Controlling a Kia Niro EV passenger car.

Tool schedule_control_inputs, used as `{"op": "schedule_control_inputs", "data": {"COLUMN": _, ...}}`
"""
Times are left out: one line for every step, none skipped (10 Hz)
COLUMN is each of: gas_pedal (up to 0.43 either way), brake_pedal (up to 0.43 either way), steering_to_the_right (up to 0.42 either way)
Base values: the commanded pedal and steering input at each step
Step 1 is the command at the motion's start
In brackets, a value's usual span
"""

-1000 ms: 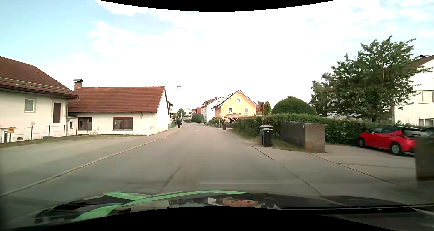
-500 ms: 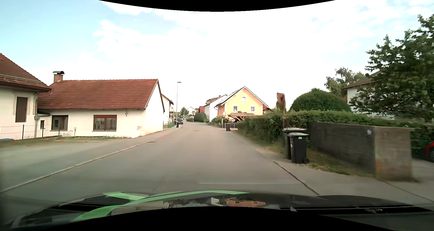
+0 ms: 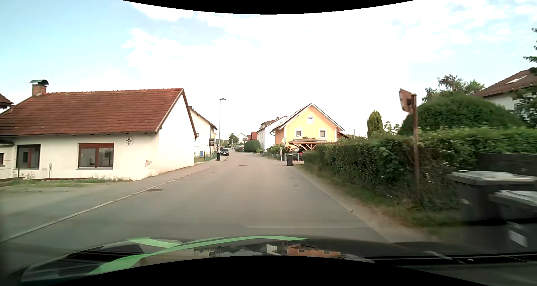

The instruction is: Follow the waypoints while adhering to traffic rules and regulations

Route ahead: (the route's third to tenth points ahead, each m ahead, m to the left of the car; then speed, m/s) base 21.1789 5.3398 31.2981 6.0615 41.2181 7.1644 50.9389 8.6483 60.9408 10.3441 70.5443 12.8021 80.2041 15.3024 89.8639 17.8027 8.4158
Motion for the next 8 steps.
{"op": "schedule_control_inputs", "data": {"gas_pedal": 0.067, "brake_pedal": 0.0, "steering_to_the_right": -0.028}}
{"op": "schedule_control_inputs", "data": {"gas_pedal": 0.067, "brake_pedal": 0.0, "steering_to_the_right": -0.028}}
{"op": "schedule_control_inputs", "data": {"gas_pedal": 0.079, "brake_pedal": 0.0, "steering_to_the_right": -0.028}}
{"op": "schedule_control_inputs", "data": {"gas_pedal": 0.087, "brake_pedal": 0.0, "steering_to_the_right": -0.029}}
{"op": "schedule_control_inputs", "data": {"gas_pedal": 0.087, "brake_pedal": 0.0, "steering_to_the_right": -0.031}}
{"op": "schedule_control_inputs", "data": {"gas_pedal": 0.087, "brake_pedal": 0.0, "steering_to_the_right": -0.032}}
{"op": "schedule_control_inputs", "data": {"gas_pedal": 0.087, "brake_pedal": 0.0, "steering_to_the_right": -0.033}}
{"op": "schedule_control_inputs", "data": {"gas_pedal": 0.087, "brake_pedal": 0.0, "steering_to_the_right": -0.033}}
